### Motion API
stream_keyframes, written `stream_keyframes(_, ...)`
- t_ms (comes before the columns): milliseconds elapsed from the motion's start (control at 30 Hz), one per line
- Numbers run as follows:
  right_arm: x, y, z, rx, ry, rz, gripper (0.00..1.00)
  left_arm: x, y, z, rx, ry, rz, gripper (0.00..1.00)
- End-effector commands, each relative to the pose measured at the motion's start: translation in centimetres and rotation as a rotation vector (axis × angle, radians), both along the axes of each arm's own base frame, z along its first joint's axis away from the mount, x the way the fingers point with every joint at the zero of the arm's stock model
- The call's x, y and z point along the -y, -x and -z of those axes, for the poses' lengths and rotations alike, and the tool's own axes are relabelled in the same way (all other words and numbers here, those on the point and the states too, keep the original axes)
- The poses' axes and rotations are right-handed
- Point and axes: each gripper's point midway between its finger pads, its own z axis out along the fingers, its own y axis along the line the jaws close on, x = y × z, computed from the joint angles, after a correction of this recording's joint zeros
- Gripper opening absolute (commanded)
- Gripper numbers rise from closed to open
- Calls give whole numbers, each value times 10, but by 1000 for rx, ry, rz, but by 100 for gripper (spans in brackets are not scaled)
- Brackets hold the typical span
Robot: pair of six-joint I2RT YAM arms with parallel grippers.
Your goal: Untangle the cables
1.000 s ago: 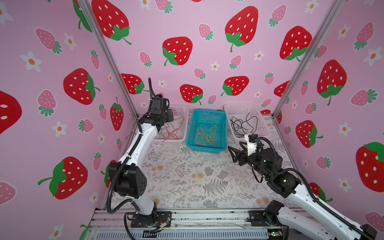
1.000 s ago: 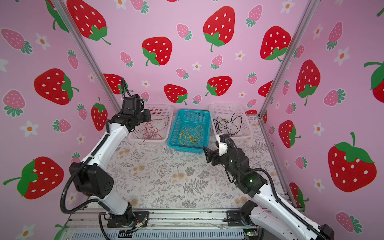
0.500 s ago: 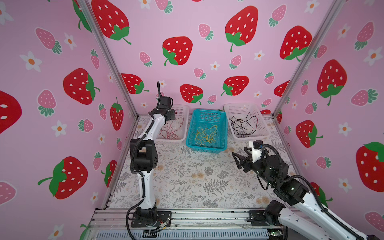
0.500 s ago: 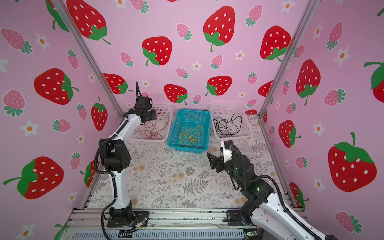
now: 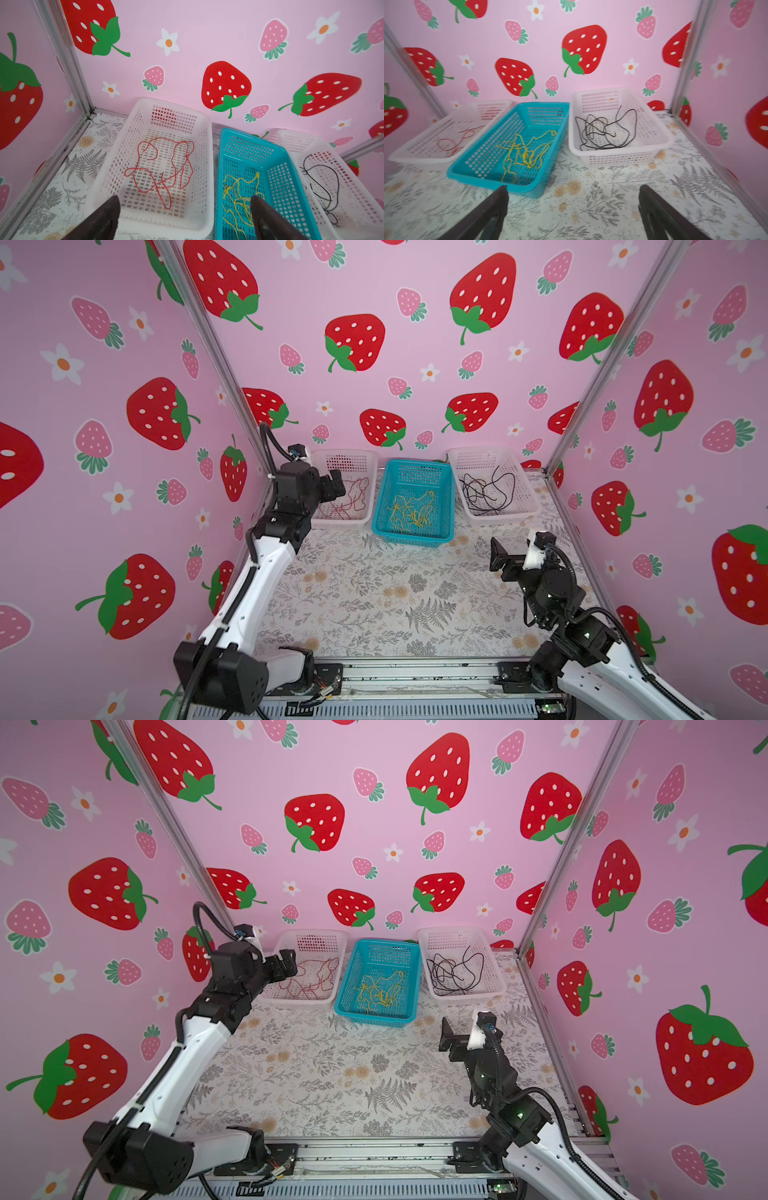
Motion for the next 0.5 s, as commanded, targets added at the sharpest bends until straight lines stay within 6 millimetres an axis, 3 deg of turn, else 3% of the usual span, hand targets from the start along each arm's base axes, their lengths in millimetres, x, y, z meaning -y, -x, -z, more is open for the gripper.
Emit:
stream_keyframes(0, 42, -14, 2, 57, 112, 245, 99, -15, 25, 42, -19, -57, -54, 99)
stream_keyframes(100, 61, -33, 6, 50, 126, 327, 99, -31, 52, 75, -60, -130, -100, 99)
stream_keyframes(200, 77, -56, 20, 21, 122, 391, 99, -41, 61, 111, -115, -170, -131, 99)
stream_keyframes(333, 72, -82, 46, 35, 174, 376, 99, -43, 59, 155, -124, -195, -122, 99)
stream_keyframes(467, 63, -99, 80, -2, 215, 330, 99, -51, 56, 177, -131, -226, -146, 99)
